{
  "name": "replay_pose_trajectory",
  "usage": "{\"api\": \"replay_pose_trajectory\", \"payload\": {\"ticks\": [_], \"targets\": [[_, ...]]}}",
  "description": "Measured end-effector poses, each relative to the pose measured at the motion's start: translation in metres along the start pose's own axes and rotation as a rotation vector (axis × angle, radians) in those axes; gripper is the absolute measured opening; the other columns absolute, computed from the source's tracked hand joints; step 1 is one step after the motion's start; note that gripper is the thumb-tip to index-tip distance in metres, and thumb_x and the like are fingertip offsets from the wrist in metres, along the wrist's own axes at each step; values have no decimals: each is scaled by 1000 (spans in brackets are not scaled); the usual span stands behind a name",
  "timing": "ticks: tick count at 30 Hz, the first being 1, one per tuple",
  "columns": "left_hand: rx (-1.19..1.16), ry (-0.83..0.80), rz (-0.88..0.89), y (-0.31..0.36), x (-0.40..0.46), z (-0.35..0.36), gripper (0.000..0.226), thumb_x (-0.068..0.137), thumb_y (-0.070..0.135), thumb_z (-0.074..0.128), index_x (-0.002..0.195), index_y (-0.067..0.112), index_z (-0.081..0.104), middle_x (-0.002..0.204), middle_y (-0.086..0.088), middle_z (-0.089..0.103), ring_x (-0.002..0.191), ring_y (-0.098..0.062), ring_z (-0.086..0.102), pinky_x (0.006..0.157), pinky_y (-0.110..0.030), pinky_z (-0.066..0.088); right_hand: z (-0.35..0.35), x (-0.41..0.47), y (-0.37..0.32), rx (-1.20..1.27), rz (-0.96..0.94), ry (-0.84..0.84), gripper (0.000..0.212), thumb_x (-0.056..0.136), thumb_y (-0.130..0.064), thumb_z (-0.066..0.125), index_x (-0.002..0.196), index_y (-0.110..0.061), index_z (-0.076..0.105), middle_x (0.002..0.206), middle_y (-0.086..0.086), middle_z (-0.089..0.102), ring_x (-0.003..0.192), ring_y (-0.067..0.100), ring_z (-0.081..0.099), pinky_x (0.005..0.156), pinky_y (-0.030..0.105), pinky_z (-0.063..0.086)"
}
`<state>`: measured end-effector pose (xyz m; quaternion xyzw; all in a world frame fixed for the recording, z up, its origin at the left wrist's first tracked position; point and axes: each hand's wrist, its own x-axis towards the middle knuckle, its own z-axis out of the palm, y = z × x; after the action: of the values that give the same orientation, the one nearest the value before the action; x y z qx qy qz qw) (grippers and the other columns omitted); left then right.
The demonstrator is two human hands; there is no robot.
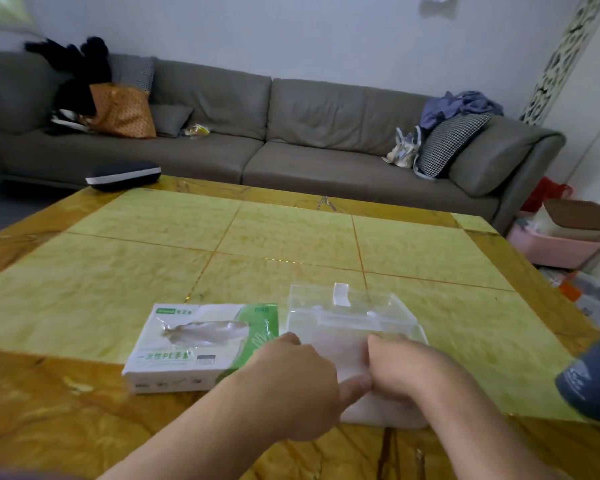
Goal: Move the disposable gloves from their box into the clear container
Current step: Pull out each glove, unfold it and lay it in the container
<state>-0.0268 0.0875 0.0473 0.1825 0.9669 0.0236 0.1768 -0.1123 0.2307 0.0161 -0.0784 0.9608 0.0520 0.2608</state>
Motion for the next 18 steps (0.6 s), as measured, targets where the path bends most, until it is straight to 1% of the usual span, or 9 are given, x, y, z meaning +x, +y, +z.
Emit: {"api": "replay_pose_trajectory", "payload": {"ticks": [1, 2, 3, 6, 9, 11, 14, 16, 18], "targets": [[-12, 8, 7, -3, 2, 4, 51, 109, 57, 16, 64, 39, 29, 63, -3, 43, 114, -35, 54, 111, -46, 35, 0, 0, 0, 21, 13, -7, 50, 93, -27, 61, 141, -15, 50, 143, 11, 55, 122, 28, 60, 85, 35, 48], [-14, 23, -9, -8, 3, 10, 66, 107, 63, 15, 62, 24, 45, 62, -3, 44, 117, -32, 53, 115, -45, 30, 0, 0, -2, 35, 22, -13, 52, 89, -27, 62, 139, -17, 51, 142, 11, 55, 119, 27, 61, 85, 35, 49], [-10, 42, 1, -13, 4, 17, 71, 104, 67, 13, 63, 18, 44, 62, -3, 47, 114, -28, 55, 120, -43, 25, 0, 0, -3, 43, 24, -13, 52, 87, -28, 63, 137, -18, 53, 140, 9, 57, 116, 26, 62, 86, 35, 51], [-161, 202, 50, -26, -3, 27, 73, 106, 64, 20, 82, 12, 64, 72, -3, 64, 88, -15, 59, 124, -31, 13, 2, -3, -3, 91, 23, 18, 33, 89, -30, 61, 122, -23, 63, 123, 3, 65, 104, 22, 66, 91, 38, 56], [-421, 495, -22, -53, -17, 24, 33, 105, 52, 44, 105, 29, 68, 101, 14, 71, 106, -5, 56, 108, -26, 39, 3, -1, -1, 90, 31, 178, 16, 86, -25, 49, 90, -22, 64, 91, -2, 66, 87, 24, 68, 74, 34, 54], [-430, 629, -198, -75, -30, 17, 22, 102, 44, 52, 99, 30, 68, 95, 17, 70, 93, -4, 61, 82, -31, 54, 2, -8, -5, 61, 44, 353, 14, 89, -26, 47, 79, -22, 56, 81, -3, 60, 78, 25, 65, 61, 31, 43], [-357, 501, -509, -112, -43, 17, 29, 105, 39, 46, 90, 26, 68, 82, 10, 68, 68, -7, 63, 56, -24, 53, -5, -32, -28, 52, -11, 651, 15, 97, -22, 47, 96, -26, 61, 89, -6, 59, 84, 23, 62, 66, 33, 44], [-315, 354, -605, -125, -45, 24, 36, 107, 44, 41, 94, 24, 68, 85, 7, 67, 70, -12, 65, 63, -30, 58, -4, -50, -52, 116, -193, 807, 27, 99, -18, 47, 123, -27, 58, 112, -9, 61, 101, 16, 58, 81, 27, 49], [-194, 186, -571, -127, -43, 30, 36, 108, 39, 32, 103, 21, 63, 97, 4, 64, 82, -18, 62, 71, -35, 52, 5, -59, -73, 142, -447, 805, 48, 99, -16, 48, 146, -26, 47, 140, -10, 53, 129, 12, 47, 111, 24, 41]]}}
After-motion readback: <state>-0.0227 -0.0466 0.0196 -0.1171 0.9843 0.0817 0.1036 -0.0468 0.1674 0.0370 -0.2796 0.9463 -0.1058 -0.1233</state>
